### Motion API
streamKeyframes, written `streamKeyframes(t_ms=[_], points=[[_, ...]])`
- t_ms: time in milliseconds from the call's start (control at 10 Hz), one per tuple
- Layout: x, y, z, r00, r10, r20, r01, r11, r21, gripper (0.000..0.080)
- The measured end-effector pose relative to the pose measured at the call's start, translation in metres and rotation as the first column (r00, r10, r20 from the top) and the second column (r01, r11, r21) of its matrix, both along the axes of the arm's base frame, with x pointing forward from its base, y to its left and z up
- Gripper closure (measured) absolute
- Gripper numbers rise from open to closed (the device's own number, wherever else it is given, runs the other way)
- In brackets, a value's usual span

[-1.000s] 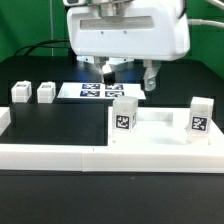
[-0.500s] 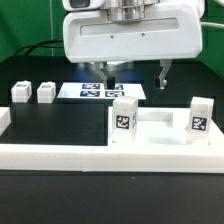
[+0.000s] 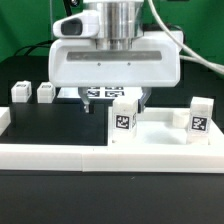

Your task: Assemble square table

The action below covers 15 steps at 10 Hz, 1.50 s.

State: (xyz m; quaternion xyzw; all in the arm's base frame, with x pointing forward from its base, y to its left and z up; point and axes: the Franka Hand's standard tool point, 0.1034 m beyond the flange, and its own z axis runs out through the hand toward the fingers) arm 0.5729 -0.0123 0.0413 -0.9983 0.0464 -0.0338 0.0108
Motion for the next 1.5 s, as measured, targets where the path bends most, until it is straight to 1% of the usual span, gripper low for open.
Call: streamKeyframes(t_ms=[100, 200, 400, 700, 800, 900, 1000, 1100, 1200, 1300, 1500], points=[[-0.0001, 0.0021, -0.0078, 1.000, -0.009, -0.011, 0.009, 1.000, -0.010, 0.0150], [-0.0021, 0.0042, -0.0126, 1.000, -0.003, -0.019, 0.003, 1.000, -0.012, 0.0150], [-0.0019, -0.0031, -0.0152, 1.000, -0.012, -0.028, 0.012, 1.000, -0.011, 0.0150], [-0.0032, -0.0021, -0.0167, 0.998, -0.031, -0.050, 0.031, 1.000, -0.001, 0.0150], [-0.0034, -0.0023, -0.0169, 0.998, -0.031, -0.050, 0.031, 1.000, -0.001, 0.0279], [-0.0035, -0.0024, -0.0170, 0.998, -0.031, -0.050, 0.031, 1.000, -0.001, 0.0426], [-0.0035, -0.0025, -0.0170, 0.998, -0.032, -0.050, 0.032, 1.000, -0.001, 0.0426], [-0.0035, -0.0026, -0.0170, 0.998, -0.032, -0.050, 0.032, 0.999, -0.001, 0.0602], [-0.0035, -0.0027, -0.0170, 0.998, -0.032, -0.050, 0.032, 0.999, -0.001, 0.0602], [-0.0038, -0.0028, -0.0171, 0.998, -0.024, -0.051, 0.024, 1.000, -0.003, 0.0740], [-0.0039, -0.0029, -0.0171, 0.999, -0.010, -0.053, 0.009, 1.000, -0.009, 0.0740]])
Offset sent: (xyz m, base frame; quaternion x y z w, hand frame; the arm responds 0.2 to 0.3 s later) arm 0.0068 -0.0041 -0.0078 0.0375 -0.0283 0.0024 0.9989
